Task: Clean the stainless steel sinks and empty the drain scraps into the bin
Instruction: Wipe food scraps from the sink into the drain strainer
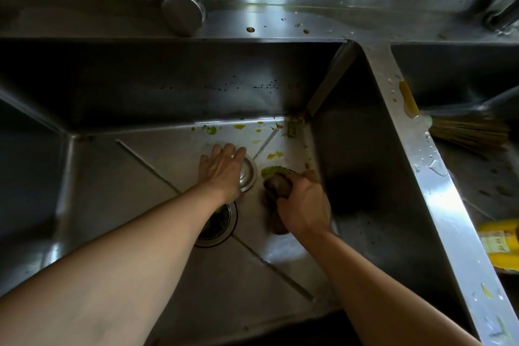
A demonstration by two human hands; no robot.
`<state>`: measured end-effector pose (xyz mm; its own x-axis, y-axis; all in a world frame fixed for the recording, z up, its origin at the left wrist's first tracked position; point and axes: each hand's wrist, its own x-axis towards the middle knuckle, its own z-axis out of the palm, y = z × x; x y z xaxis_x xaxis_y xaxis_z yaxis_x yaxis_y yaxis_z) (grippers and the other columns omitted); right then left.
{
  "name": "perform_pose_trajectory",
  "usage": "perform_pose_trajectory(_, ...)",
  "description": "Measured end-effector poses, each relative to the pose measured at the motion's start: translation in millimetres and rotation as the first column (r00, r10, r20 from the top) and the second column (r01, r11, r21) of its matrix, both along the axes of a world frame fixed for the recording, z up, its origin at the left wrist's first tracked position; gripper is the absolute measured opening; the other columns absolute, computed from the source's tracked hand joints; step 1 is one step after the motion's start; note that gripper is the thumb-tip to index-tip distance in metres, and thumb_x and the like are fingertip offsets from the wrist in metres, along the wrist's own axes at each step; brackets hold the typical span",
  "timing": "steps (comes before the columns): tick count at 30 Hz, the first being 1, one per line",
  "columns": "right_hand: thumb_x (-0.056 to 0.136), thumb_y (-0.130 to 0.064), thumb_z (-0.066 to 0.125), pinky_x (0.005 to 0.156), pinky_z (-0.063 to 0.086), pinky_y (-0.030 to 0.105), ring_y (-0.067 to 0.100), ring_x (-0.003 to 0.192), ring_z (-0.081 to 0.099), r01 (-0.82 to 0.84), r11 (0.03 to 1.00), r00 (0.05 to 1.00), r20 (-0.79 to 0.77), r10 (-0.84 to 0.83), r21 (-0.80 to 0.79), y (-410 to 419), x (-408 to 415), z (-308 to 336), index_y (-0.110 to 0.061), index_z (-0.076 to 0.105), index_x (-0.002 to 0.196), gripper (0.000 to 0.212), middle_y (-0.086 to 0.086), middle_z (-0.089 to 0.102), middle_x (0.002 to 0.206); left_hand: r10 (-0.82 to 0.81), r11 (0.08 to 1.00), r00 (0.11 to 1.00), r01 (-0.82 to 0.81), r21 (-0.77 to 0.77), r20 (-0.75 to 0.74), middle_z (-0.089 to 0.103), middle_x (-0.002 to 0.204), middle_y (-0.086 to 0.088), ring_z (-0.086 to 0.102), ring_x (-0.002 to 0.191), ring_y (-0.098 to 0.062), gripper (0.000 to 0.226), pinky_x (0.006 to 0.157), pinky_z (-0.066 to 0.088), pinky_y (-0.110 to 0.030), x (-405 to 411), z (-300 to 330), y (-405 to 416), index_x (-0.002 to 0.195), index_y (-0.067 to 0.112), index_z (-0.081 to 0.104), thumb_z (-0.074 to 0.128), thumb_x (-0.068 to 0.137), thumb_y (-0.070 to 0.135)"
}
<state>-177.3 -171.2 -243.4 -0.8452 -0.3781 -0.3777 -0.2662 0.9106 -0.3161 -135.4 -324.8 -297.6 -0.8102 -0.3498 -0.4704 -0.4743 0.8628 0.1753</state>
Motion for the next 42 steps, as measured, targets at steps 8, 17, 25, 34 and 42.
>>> perform_pose_trajectory(8,0.08,-0.017,0.061,0.079,0.049,0.035,0.032,0.096,0.06,0.009,1.0,1.0,0.008,-0.009,-0.013,3,1,4,-0.019,0.064,0.112,0.031,0.007,0.051,0.117,-0.002,1.0,0.999,0.001,-0.021,-0.046,0.035,0.133,-0.001,0.035,0.122,-0.025,0.093,0.092,0.037,-0.036,7,5,3,0.134,0.024,0.036,0.084,0.057,0.042)
perform_pose_trajectory(17,0.079,-0.012,0.062,0.083,0.055,0.043,0.03,0.094,0.063,0.042,0.992,0.995,0.097,-0.03,-0.12,-9,25,32,-0.022,0.063,0.112,0.034,0.01,0.063,0.109,0.2,0.978,0.961,-0.184,0.097,-0.191,0.044,0.124,-0.003,0.051,0.11,-0.028,0.086,0.09,0.042,-0.034,77,53,6,0.123,0.018,0.04,0.086,0.054,0.039)
perform_pose_trajectory(25,0.08,-0.005,0.058,0.076,0.055,0.037,0.03,0.089,0.064,0.052,0.988,0.996,0.08,-0.04,-0.148,-14,36,40,-0.017,0.065,0.113,0.036,0.011,0.066,0.101,0.413,0.882,0.861,-0.297,0.366,-0.296,0.047,0.123,0.0,0.053,0.106,-0.022,0.09,0.082,0.043,-0.028,106,67,9,0.124,0.018,0.038,0.09,0.052,0.027)
perform_pose_trajectory(34,0.083,-0.006,0.056,0.068,0.045,0.029,0.027,0.083,0.059,0.026,0.991,0.998,0.067,-0.018,-0.129,-21,38,41,-0.015,0.063,0.116,0.035,0.012,0.058,0.109,0.45,0.858,0.856,-0.335,0.391,-0.255,0.049,0.123,0.001,0.053,0.108,-0.022,0.09,0.088,0.046,-0.033,110,66,6,0.121,0.02,0.038,0.092,0.05,0.03)
perform_pose_trajectory(42,0.084,-0.003,0.051,0.074,0.054,0.036,0.028,0.086,0.06,0.035,0.983,0.996,0.089,-0.02,-0.178,-20,25,32,-0.013,0.061,0.116,0.034,0.013,0.058,0.109,0.479,0.869,0.836,-0.408,0.281,-0.267,0.045,0.13,-0.004,0.052,0.113,-0.027,0.091,0.092,0.047,-0.037,93,58,-23,0.131,0.019,0.038,0.087,0.057,0.04)
